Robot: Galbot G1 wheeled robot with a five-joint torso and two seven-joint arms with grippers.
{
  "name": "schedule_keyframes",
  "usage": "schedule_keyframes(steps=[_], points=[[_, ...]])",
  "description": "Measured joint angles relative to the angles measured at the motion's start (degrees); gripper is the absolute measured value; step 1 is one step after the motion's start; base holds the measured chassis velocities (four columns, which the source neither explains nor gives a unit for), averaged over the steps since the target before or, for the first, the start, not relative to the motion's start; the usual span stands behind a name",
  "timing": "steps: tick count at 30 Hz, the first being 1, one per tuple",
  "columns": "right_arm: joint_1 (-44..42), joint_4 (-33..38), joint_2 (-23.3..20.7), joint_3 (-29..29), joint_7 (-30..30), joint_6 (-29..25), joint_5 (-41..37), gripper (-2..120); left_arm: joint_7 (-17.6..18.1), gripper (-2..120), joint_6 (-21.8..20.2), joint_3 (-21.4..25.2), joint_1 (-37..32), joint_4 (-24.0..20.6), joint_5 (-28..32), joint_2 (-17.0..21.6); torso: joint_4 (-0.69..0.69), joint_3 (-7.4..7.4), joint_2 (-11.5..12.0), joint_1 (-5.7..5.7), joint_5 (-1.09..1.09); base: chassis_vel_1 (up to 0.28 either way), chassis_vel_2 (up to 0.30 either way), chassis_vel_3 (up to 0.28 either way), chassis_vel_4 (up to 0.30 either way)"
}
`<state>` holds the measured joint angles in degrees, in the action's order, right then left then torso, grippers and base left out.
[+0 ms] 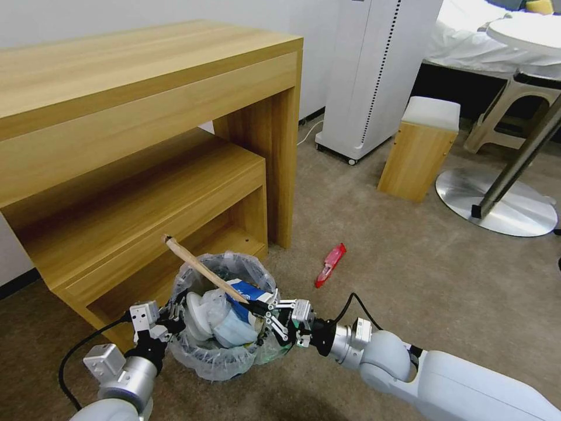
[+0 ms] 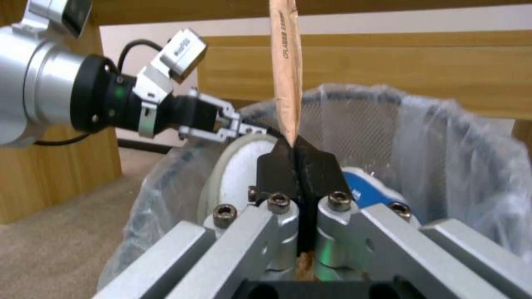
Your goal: Pick up the trash bin and place the garbage on the floor into it.
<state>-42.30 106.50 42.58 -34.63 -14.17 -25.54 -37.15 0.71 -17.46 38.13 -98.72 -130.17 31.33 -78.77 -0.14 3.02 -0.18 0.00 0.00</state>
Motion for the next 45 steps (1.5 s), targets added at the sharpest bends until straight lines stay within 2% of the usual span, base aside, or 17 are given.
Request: schedule_keyframes(steps=[25,27,30,32,34,37,39,41,45], points=[[-0.1,-0.4,1.2,0.3,3.0,2.0,0.9,0,0.0,2,-0.1,-0.2,-0.2,-0.9,0.5,0.7,0.0,0.0,0.0,0.0,0.0,0.0,0.0,0.0,0.0],[0.1,-0.3,1.3,0.2,3.1,2.5,0.6,18,0.0,2,-0.1,-0.1,-0.2,-0.9,0.7,0.7,0.0,0.0,0.0,0.0,0.0,0.0,0.0,0.0,0.0],[0.0,-0.2,1.4,0.1,3.0,2.7,0.6,25,0.0,2,-0.1,0.0,0.0,-0.9,0.9,0.8,0.0,0.0,0.0,0.0,0.0,0.0,0.0,0.0,0.0],[0.0,-0.2,1.4,0.0,3.0,2.8,0.5,37,0.0,2,-0.1,0.0,0.1,-1.0,1.0,0.9,0.0,0.0,0.0,0.0,0.0,0.0,0.0,0.0,0.0],[0.1,-0.2,1.4,0.0,3.0,2.8,0.5,39,0.0,2,-0.1,0.0,0.1,-1.0,1.0,0.9,0.0,0.0,0.0,0.0,0.0,0.0,0.0,0.0,0.0],[0.5,-0.2,1.7,-0.2,3.0,2.8,0.6,57,0.1,2,-0.1,0.0,0.1,-1.1,1.0,0.8,0.0,0.0,0.0,0.0,0.0,0.0,0.0,0.0,0.0],[0.5,-0.2,1.8,-0.2,3.1,2.8,0.6,59,0.1,2,-0.1,0.0,0.1,-1.1,1.0,0.7,0.0,0.0,0.0,0.0,0.0,0.0,0.0,0.0,0.0],[0.6,-0.2,2.2,-0.2,3.3,2.8,0.6,71,0.1,2,-0.1,0.0,0.1,-1.1,1.0,0.7,0.0,0.0,0.0,0.0,0.0,0.0,0.0,0.0,0.0],[0.5,0.4,2.7,0.2,5.1,3.0,-0.2,76,0.0,2,-0.1,0.2,0.0,-0.9,1.0,0.7,0.0,0.0,0.0,0.0,0.0,0.0,0.0,0.0,0.0]])
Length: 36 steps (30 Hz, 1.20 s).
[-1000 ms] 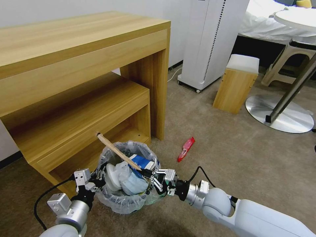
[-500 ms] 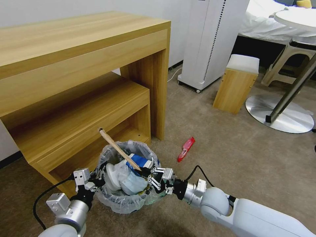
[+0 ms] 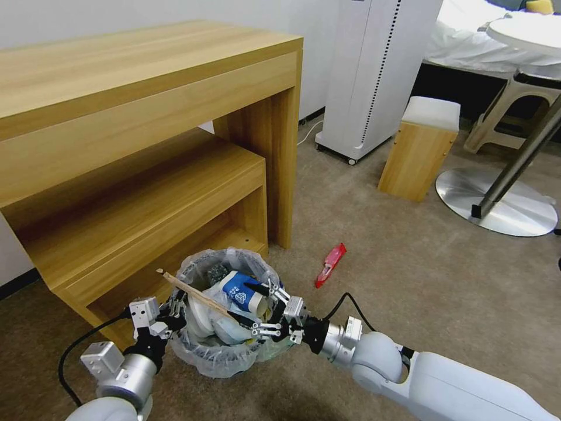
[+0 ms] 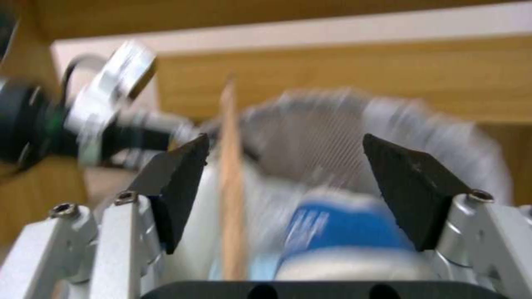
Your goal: Pick up the trash bin and place the garbage on the floor into it.
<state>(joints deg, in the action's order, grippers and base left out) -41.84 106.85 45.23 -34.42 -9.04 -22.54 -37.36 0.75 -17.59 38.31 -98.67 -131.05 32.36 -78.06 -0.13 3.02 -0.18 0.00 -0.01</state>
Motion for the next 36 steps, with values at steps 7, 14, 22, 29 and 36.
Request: schedule_keyframes(steps=[7,14,22,29,36], points=[[-0.9,2.6,1.5,4.1,4.0,1.3,-3.1,88,0.0,2,0.0,0.2,0.1,1.4,0.0,0.2,0.01,0.0,0.0,0.0,0.0,0.0,0.0,0.0,0.0],[-3.6,4.4,2.8,11.0,7.4,2.4,-5.1,93,-0.1,2,0.1,0.0,0.4,2.8,-0.5,0.0,0.0,0.0,0.0,0.0,0.0,0.0,0.0,0.0,0.0],[-6.5,0.3,2.6,21.1,20.7,6.5,-7.4,100,-0.2,2,0.3,0.6,0.0,2.7,-0.2,1.0,0.0,0.0,0.0,0.0,0.02,0.0,0.0,0.0,0.0],[-9.0,-3.9,-0.3,27.0,25.0,8.5,-6.0,100,-0.2,2,0.3,1.2,-0.2,2.8,-0.4,1.9,0.0,0.0,0.0,0.0,0.02,0.0,0.0,0.0,0.0],[-11.0,-8.1,-2.6,31.3,24.7,7.2,-3.8,100,0.2,2,0.0,1.2,-0.2,3.1,0.1,3.6,0.0,0.0,0.0,0.0,0.01,0.0,0.0,0.0,0.0]])
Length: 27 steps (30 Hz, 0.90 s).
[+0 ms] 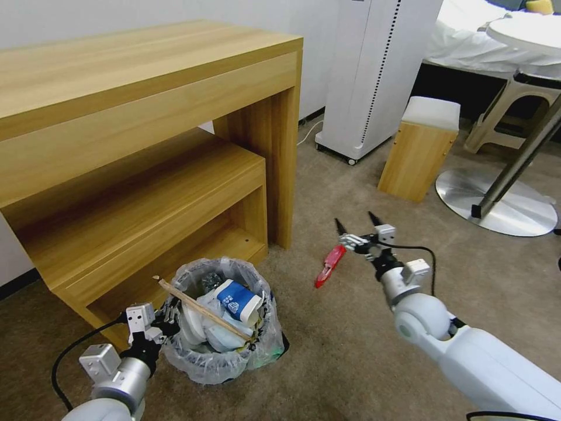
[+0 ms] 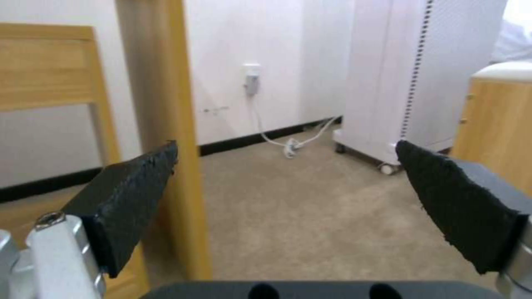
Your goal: Pick up the trash bin and place the garbage on the floor into it.
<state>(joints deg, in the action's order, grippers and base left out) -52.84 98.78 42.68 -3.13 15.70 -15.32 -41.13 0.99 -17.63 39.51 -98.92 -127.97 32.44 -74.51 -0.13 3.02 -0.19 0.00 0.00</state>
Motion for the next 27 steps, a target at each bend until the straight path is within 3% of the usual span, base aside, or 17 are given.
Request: schedule_keyframes(steps=[8,27], points=[[-1.2,-2.8,-2.3,1.9,-1.8,-1.0,0.4,100,0.7,2,-1.1,0.0,-0.5,-0.9,1.1,1.6,-0.01,0.0,0.0,0.0,0.0,0.0,0.0,0.0,0.0],[-3.5,-3.2,-1.0,3.9,-4.1,-3.5,4.3,100,0.8,2,-1.4,-0.3,-1.7,-2.3,1.6,1.9,0.0,0.0,0.0,0.0,0.0,0.0,0.0,0.0,0.0]])
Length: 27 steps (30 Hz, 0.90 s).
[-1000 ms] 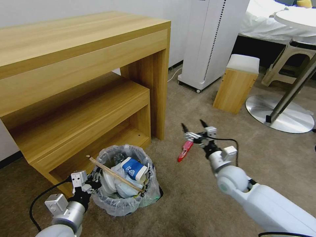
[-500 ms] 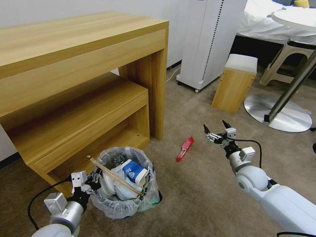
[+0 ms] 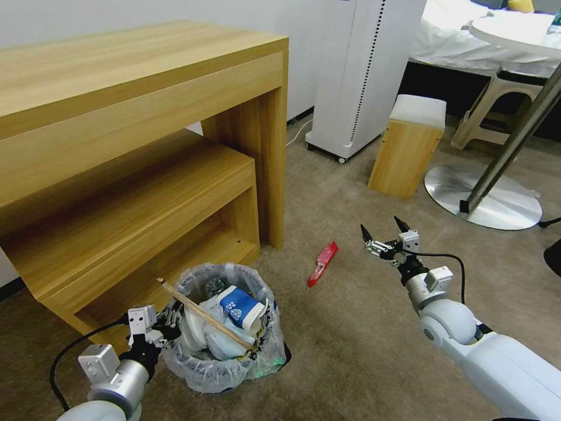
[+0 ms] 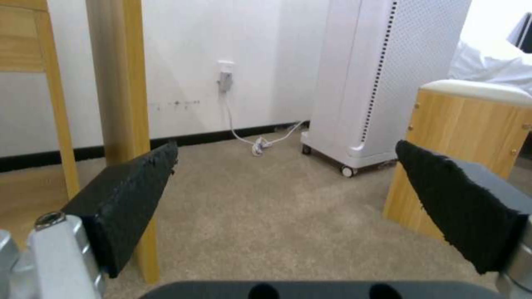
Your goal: Pick up the trash bin and place the garbage on the floor into it.
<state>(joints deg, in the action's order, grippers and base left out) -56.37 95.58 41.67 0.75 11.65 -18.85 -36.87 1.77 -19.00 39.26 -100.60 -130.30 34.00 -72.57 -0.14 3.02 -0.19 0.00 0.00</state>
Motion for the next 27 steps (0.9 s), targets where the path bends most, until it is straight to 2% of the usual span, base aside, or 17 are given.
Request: schedule_keyframes(steps=[21,24,27], points=[[1.1,-2.4,2.1,-1.2,-0.5,-1.7,2.7,100,0.1,2,1.2,0.5,-0.1,0.1,-0.2,-0.8,0.01,0.0,0.0,0.0,0.0,0.0,0.0,0.0,0.0],[1.1,-2.5,2.0,-1.3,-0.8,-1.7,2.7,98,0.1,2,1.3,0.5,0.1,0.3,-0.2,-0.8,0.01,0.0,0.0,0.0,0.0,0.0,0.0,0.0,0.0],[1.2,-2.6,1.8,-1.3,-1.0,-1.7,2.3,90,0.1,2,1.3,0.5,0.3,0.5,-0.2,-0.9,0.0,-0.01,0.0,0.0,0.0,-0.03,0.012,0.013,-0.03]])
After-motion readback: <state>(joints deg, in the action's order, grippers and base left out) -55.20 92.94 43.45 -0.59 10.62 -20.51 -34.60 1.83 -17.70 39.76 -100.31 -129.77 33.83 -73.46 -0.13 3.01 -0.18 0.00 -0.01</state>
